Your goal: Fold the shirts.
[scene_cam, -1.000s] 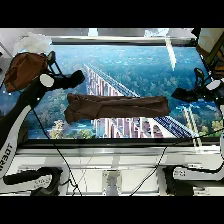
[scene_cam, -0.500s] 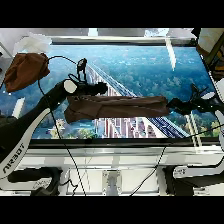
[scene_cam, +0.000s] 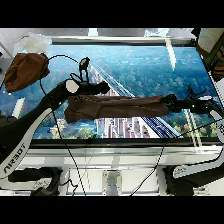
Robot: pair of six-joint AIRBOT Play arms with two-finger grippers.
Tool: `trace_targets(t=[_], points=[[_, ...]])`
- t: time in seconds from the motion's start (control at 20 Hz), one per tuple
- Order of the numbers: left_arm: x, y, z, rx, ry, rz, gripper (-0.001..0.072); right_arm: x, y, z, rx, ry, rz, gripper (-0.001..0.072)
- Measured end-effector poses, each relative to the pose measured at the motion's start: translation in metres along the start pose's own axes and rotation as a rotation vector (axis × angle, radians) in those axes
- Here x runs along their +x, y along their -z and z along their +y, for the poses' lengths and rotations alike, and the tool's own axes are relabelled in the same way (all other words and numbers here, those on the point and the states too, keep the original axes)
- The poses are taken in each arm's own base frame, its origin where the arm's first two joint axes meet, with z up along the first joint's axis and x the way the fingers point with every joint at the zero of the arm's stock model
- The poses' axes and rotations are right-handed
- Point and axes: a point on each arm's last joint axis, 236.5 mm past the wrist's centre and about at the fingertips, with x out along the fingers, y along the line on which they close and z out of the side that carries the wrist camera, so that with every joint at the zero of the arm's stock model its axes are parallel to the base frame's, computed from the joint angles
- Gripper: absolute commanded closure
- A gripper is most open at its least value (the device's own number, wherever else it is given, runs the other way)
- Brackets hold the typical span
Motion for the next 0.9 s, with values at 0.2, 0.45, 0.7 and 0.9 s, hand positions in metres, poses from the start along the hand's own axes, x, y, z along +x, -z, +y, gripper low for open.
trace_targets(t=[0.2, 0.45, 0.7, 0.9], points=[[0.000, 0.000, 0.000, 0.001, 0.000, -0.002, 0.0289, 0.012, 0.002, 0.008, -0.021, -0.008, 0.002, 0.0682], [0.000, 0.001, 0.000, 0.002, 0.000, 0.005, 0.0696, 0.008, -0.004, 0.039, -0.057, -0.089, -0.021, 0.0683], [0.017, 0.024, 0.006, -0.032, 0.001, 0.084, 0.0697, -0.026, -0.008, 0.068, -0.154, -0.133, -0.027, 0.0683], [0.046, 0.060, -0.003, -0.070, 0.027, 0.179, 0.0697, -0.065, -0.010, 0.069, -0.208, -0.099, -0.056, 0.0683]])
